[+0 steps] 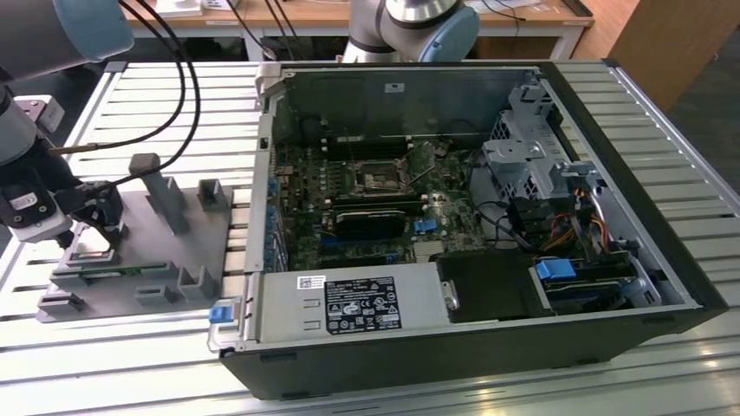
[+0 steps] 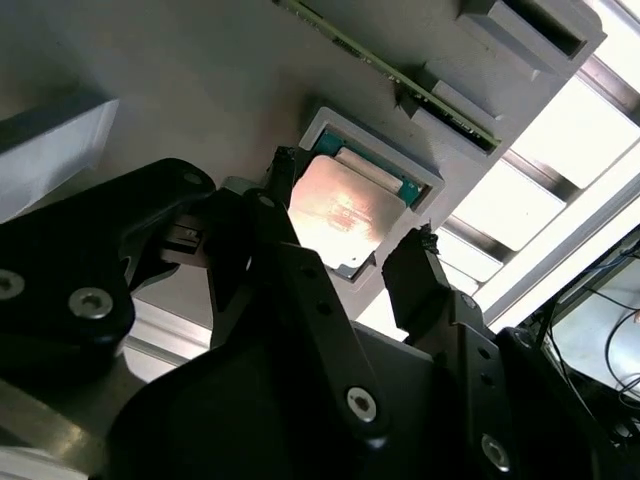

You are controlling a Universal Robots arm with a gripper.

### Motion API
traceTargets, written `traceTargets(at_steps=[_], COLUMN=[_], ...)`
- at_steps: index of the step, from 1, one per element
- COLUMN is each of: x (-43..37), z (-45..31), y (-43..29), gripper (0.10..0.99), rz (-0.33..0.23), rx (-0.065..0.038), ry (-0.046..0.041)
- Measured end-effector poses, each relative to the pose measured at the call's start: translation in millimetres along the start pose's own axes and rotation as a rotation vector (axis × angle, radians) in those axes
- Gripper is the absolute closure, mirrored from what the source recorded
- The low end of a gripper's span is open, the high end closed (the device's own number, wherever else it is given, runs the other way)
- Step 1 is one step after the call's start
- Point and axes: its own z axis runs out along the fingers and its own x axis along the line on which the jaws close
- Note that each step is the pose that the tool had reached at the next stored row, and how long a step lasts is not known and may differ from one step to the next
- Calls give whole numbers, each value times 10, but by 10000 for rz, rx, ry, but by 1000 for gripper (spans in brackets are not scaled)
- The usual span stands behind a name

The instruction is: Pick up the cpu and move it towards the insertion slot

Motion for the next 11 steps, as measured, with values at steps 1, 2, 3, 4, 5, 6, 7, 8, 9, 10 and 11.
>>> traceTargets(at_steps=[1, 2, 3, 4, 5, 6, 7, 8, 9, 10, 11], x=[0, 0, 0, 0, 0, 0, 0, 0, 0, 0, 1], z=[3, 4, 7, 9, 12, 15, 19, 21, 24, 26, 29], y=[0, 0, 0, 0, 0, 0, 0, 0, -1, -1, -1], gripper=[455, 455, 455, 392, 392, 392, 392, 392, 392, 392, 392], rz=[-3, -6, -11, -18, -26, -37, -48, -56, -63, -66, -68], rx=[0, 0, 0, 0, 0, 0, 0, 0, 0, 0, -1], ry=[0, 1, 0, 1, 1, 0, 1, 2, 2, 2, 2])
